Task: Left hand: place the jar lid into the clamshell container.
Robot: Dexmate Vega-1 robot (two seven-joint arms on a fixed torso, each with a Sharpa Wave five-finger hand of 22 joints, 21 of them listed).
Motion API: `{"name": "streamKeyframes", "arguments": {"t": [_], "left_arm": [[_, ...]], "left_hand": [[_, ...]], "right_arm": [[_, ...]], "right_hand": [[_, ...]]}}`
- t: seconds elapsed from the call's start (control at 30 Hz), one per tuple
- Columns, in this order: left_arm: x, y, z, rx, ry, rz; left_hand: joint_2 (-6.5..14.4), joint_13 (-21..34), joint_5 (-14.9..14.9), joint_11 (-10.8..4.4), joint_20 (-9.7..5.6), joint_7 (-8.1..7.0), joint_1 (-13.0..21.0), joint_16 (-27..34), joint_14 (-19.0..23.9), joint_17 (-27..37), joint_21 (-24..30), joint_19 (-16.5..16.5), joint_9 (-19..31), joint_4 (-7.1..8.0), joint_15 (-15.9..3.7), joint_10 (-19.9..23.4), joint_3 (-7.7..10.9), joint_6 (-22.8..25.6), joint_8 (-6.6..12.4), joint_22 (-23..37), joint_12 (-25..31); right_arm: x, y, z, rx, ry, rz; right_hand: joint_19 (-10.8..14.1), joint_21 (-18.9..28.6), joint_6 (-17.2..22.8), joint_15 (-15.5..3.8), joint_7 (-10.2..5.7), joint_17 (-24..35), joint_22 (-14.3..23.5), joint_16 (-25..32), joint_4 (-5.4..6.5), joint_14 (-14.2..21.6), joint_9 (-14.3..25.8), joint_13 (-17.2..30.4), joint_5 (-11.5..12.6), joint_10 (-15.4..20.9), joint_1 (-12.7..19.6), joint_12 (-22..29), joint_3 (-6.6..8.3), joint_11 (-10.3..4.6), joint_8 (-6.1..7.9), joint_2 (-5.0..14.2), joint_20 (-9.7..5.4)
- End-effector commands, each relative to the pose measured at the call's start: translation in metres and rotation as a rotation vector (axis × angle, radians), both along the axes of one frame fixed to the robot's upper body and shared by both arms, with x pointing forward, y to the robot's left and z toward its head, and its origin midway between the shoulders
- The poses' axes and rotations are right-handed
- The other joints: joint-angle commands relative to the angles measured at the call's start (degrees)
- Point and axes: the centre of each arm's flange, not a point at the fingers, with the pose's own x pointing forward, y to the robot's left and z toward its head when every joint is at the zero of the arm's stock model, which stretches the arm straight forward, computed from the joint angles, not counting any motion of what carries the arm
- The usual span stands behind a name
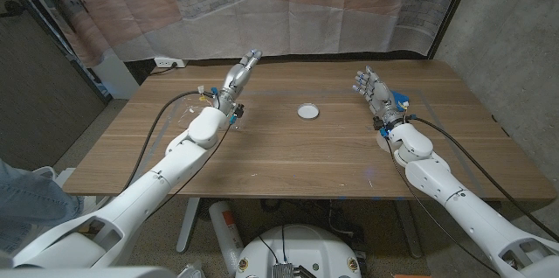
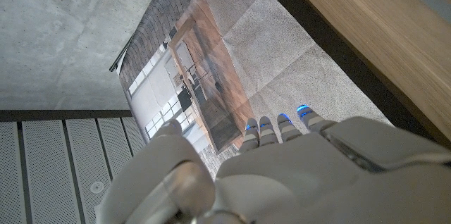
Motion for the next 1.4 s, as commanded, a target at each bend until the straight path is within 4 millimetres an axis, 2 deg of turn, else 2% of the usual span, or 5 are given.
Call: {"name": "streamKeyframes", "arguments": {"t": [0.03,0.3,1.4], "left_arm": [[-0.006,-0.009,0.004,0.042,-0.032,0.022],[-0.009,-0.013,0.008,0.065,-0.049,0.036],[-0.009,-0.038,0.019,0.186,-0.115,0.116]], "left_hand": [[0.02,0.05,0.52,-0.12,0.31,-0.08,0.64,0.15,0.45,0.05,-0.27,-4.04,0.2,-0.39,-0.15,0.3,0.21,0.54,0.25,0.3,0.24],[0.21,0.05,0.66,-0.65,0.49,-0.19,0.91,0.02,0.43,0.05,-0.48,-4.04,0.21,-0.5,-0.14,0.31,0.24,0.66,0.17,0.31,0.11],[0.89,0.06,1.12,-0.64,0.63,-0.31,2.3,-0.15,0.93,0.03,-1.05,-3.63,0.24,-1.14,-0.24,0.73,0.53,1.14,-0.01,0.32,-0.14]], "right_arm": [[-0.004,0.0,0.0,0.002,-0.007,-0.003],[-0.005,0.0,0.0,0.006,-0.009,-0.003],[-0.007,0.0,-0.003,0.038,-0.036,-0.007]], "right_hand": [[0.55,-0.35,0.3,-0.16,-0.22,0.2,0.07,0.37,-0.34,0.54,0.06,0.13,-0.25,0.53,0.32,-0.11,0.16,-0.3,0.1,0.19,-1.51],[0.58,-0.58,0.38,-0.25,-0.22,0.21,0.08,0.35,-0.37,0.63,0.06,0.13,-0.26,0.62,0.3,-0.2,0.14,-0.39,0.1,0.27,-1.47],[0.93,-1.73,0.83,-0.34,-0.26,0.23,0.1,0.2,-0.68,0.86,0.06,0.17,-0.3,1.27,0.37,-0.53,0.02,-0.37,0.13,0.5,-1.64]]}}
